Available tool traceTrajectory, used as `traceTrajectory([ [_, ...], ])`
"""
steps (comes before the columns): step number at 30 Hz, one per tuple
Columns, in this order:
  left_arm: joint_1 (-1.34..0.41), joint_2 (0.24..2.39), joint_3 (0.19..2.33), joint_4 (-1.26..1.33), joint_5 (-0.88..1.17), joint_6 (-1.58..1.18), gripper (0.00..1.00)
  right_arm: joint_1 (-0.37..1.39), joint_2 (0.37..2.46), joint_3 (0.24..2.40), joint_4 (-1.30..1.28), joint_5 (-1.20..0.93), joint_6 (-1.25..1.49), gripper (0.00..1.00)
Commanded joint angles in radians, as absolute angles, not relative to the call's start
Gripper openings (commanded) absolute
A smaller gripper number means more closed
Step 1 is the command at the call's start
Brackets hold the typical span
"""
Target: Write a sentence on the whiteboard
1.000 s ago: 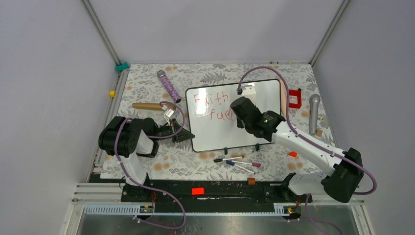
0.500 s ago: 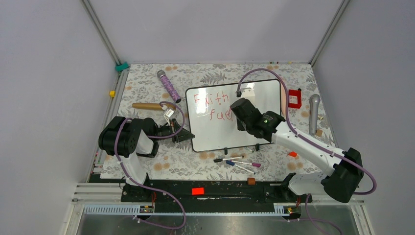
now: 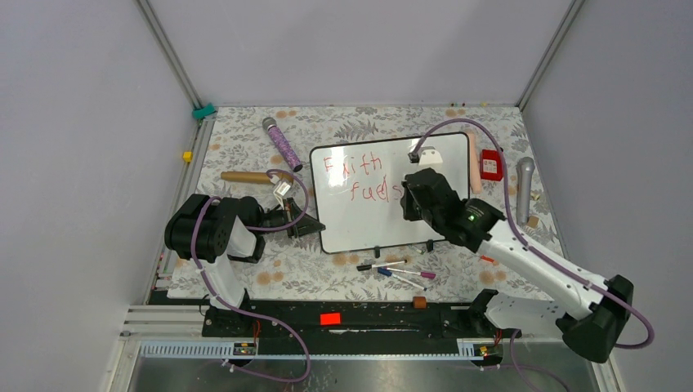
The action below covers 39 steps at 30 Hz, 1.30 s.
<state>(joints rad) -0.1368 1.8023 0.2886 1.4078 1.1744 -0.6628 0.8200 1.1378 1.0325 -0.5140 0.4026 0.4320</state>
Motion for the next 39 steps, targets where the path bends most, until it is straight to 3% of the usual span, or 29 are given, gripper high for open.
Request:
traceTrajectory([
  [1, -0.141, 1.804, 0.307, 1.476, 1.194, -0.641, 0.0, 0.811, 1.064, 0.994, -0.453, 0.38, 0.465, 0.0],
  [6, -0.14, 1.804, 0.307, 1.475, 1.194, -0.642, 0.0, 0.839, 1.097, 0.994, -0.432, 0.34, 0.49, 0.0],
  [13, -0.14, 1.804, 0.307, 1.476, 1.194, -0.641, 0.0, 1.072, 1.242, 1.068, -0.434, 0.651, 0.499, 0.0],
  [20, -0.14, 1.803, 0.308, 1.476, 1.196, -0.642, 0.0, 1.185, 1.33, 1.08, -0.414, 0.79, 0.535, 0.0],
  [39, -0.14, 1.805, 0.308, 1.476, 1.197, -0.644, 0.0, 1.201, 1.476, 1.153, -0.445, 0.807, 0.538, 0.0],
])
